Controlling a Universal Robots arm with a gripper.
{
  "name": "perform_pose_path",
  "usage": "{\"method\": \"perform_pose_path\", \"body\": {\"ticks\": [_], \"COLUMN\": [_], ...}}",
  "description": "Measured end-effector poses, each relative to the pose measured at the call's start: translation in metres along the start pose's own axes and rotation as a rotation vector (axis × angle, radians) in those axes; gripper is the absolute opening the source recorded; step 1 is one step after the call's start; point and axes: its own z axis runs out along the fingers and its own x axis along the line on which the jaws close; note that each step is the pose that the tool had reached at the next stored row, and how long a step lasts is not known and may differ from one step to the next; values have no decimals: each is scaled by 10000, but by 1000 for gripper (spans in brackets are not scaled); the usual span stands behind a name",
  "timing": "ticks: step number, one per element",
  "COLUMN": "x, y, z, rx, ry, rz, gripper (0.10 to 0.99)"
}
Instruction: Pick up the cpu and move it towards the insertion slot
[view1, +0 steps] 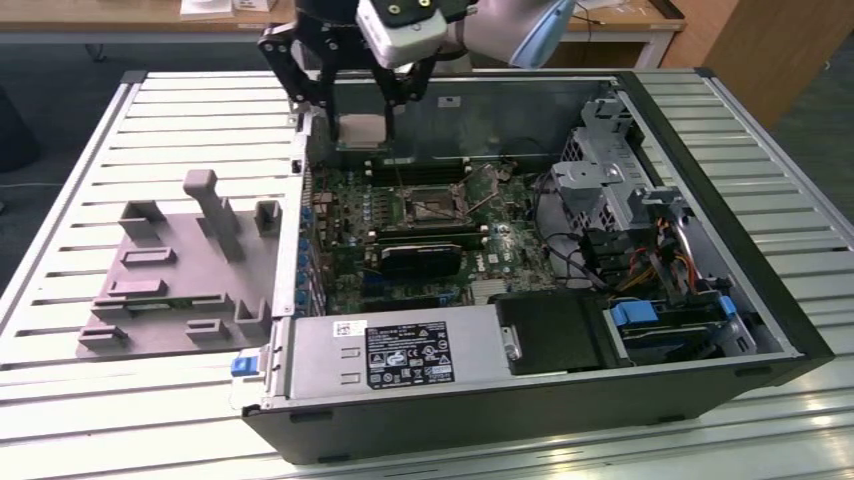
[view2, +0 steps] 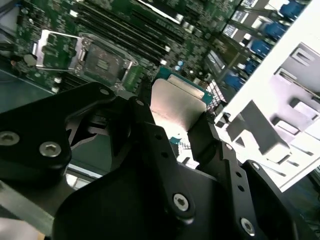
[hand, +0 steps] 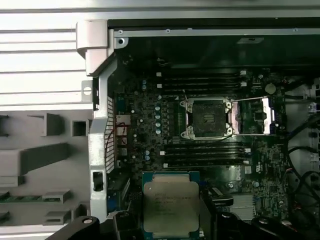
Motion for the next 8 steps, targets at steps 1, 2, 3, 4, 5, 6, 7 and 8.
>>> {"method": "perform_pose_path", "body": {"ticks": [1, 2, 3, 4, 5, 6, 7, 8], "x": [-45, -90, -135, -180, -228, -274, -318, -364], "y": [2, 4, 7, 9, 11, 13, 16, 18], "z": [1, 3, 4, 6, 7, 8, 10, 11], "rx": [0, 0, 0, 0, 0, 1, 1, 1], "ry": [5, 9, 14, 19, 25, 29, 34, 39], "rz": [-1, 0, 1, 0, 0, 2, 1, 1], "gripper": [537, 537, 537, 537, 537, 537, 537, 537]}}
